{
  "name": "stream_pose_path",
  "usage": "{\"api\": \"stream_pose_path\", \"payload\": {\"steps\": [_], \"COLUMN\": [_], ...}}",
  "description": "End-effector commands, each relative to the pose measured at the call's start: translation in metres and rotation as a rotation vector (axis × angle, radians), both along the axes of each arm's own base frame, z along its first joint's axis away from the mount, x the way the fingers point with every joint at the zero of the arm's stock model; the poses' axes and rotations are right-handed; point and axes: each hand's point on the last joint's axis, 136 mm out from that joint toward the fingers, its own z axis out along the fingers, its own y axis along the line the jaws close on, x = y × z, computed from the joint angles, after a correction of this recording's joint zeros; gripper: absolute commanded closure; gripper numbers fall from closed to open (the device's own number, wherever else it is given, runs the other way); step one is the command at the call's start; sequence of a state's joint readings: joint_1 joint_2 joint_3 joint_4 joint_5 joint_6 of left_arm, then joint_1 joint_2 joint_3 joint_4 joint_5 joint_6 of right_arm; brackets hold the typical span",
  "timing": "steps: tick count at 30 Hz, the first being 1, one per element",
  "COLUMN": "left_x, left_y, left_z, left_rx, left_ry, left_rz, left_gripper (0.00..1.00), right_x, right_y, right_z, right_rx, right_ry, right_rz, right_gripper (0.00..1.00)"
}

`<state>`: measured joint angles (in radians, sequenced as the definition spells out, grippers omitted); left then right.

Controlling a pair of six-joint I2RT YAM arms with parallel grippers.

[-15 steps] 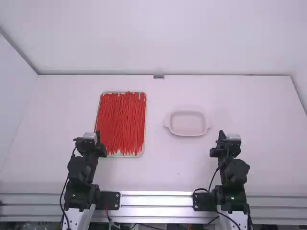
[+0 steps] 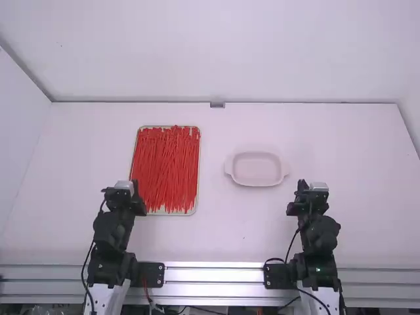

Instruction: Fasten the cable tie

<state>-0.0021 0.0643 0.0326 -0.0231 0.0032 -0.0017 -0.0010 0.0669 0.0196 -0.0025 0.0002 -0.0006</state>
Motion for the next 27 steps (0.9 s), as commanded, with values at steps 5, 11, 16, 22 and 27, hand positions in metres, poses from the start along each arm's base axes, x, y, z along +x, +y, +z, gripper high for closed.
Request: {"api": "stream_pose_path", "payload": {"steps": [5, 11, 16, 22, 27], "left_x": [0.001, 0.006, 0.011, 0.017, 0.023], "left_y": [-0.007, -0.016, -0.026, -0.034, -0.038], "left_z": [0.022, 0.026, 0.031, 0.039, 0.046], "left_rx": [-0.009, -0.024, -0.040, -0.059, -0.071], "left_ry": [0.011, 0.081, 0.144, 0.212, 0.281], "left_rz": [-0.035, -0.089, -0.139, -0.184, -0.199], "left_gripper": [0.86, 0.76, 0.66, 0.55, 0.45], "right_x": [0.002, 0.008, 0.014, 0.022, 0.030], "right_y": [0.006, 0.014, 0.023, 0.036, 0.048], "right_z": [0.023, 0.028, 0.032, 0.034, 0.037], "right_rx": [0.014, 0.029, 0.040, 0.049, 0.054], "right_ry": [0.002, 0.059, 0.114, 0.185, 0.237], "right_rz": [0.023, 0.052, 0.084, 0.126, 0.160], "right_gripper": [0.86, 0.76, 0.66, 0.55, 0.45]}}
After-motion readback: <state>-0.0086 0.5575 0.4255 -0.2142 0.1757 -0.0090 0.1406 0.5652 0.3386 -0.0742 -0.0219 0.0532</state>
